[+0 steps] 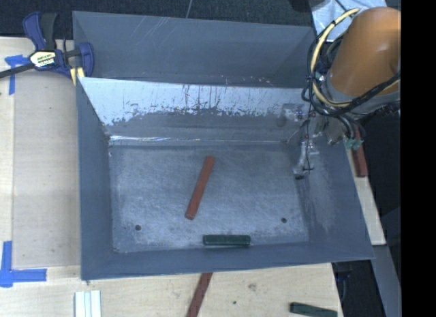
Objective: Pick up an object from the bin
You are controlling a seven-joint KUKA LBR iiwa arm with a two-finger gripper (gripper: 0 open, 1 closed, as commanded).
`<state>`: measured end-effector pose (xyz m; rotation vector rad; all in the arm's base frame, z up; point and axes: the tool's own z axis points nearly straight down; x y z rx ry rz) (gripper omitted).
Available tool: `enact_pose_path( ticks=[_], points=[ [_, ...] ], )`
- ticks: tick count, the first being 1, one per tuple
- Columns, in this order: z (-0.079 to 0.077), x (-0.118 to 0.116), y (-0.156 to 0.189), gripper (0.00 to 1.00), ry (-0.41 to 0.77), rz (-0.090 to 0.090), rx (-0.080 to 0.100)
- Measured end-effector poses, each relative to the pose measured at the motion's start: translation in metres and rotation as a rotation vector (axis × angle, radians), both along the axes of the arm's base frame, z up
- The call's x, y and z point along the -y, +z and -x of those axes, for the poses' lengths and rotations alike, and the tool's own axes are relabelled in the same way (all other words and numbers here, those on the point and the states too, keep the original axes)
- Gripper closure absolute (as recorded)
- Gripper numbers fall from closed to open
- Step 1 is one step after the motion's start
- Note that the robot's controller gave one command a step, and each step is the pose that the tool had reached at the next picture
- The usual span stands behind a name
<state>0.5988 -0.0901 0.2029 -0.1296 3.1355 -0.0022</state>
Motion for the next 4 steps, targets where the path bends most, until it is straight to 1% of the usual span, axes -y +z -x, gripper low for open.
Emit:
enact_pose_path(
  ticks=[1,2,3,4],
  points=[
    [-0.021,-0.041,-0.044,0.00,0.073,-0.001,0.003],
    [-0.015,-0.051,-0.055,0.00,0.014,-0.002,-0.005],
    [-0.023,-0.082,-0.101,0.00,0.060,0.000,0.008],
    [0.002,-0.114,-0.123,1.00,0.453,-0.001,-0.002]
  ],
)
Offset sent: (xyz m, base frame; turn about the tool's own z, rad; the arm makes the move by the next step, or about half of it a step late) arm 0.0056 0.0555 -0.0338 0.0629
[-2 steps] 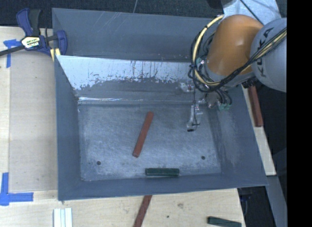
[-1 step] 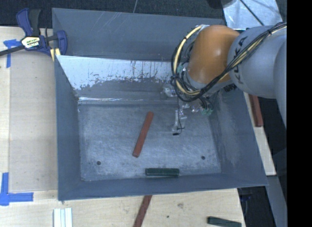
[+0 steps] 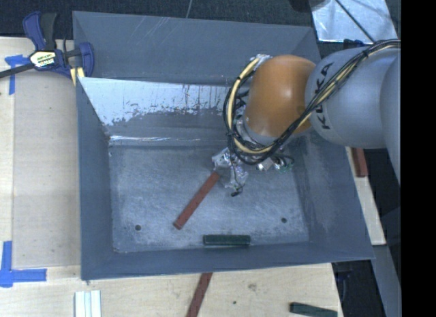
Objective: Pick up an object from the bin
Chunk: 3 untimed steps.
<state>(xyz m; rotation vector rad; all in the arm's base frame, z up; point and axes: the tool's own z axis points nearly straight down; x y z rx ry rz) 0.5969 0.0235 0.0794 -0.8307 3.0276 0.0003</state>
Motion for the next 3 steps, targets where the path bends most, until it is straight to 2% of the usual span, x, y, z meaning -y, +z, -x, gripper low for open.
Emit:
enact_pose_path(
  ticks=[1,2,3],
  points=[
    [0.000,0.000,0.000,0.00,0.000,0.000,0.000],
    [0.000,0.000,0.000,0.00,0.001,0.000,0.000],
    [0.032,-0.074,-0.008,1.00,0.233,-0.002,0.002]
  ],
)
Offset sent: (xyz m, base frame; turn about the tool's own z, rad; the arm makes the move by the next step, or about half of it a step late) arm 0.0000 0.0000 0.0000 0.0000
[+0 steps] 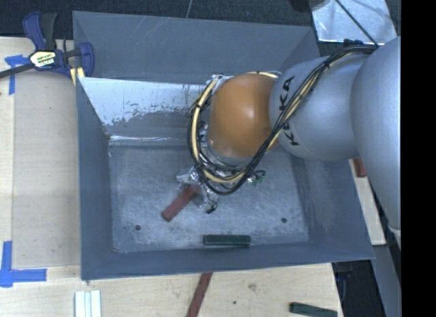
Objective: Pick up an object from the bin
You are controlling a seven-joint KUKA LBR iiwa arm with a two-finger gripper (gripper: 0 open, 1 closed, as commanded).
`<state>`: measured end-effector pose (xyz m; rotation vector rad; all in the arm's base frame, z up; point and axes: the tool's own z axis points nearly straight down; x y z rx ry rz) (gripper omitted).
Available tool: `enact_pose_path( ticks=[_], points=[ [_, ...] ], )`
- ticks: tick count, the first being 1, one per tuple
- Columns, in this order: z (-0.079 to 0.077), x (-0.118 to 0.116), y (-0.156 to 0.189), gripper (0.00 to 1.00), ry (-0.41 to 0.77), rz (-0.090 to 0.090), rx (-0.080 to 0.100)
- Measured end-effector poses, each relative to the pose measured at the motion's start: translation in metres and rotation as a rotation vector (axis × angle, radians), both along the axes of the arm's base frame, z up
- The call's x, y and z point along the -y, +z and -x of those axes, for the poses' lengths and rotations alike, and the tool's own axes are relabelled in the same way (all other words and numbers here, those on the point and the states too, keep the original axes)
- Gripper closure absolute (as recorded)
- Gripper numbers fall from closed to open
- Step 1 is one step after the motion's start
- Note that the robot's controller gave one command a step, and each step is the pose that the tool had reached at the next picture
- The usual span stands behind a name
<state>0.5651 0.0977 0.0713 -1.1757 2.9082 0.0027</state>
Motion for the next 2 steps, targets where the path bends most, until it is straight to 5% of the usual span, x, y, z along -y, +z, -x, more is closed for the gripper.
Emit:
enact_pose_path(
  ticks=[1,2],
  points=[
    [0.000,0.000,0.000,1.00,0.000,0.000,0.000],
    [-0.005,0.021,0.161,1.00,-0.011,0.002,0.003]
  ],
)
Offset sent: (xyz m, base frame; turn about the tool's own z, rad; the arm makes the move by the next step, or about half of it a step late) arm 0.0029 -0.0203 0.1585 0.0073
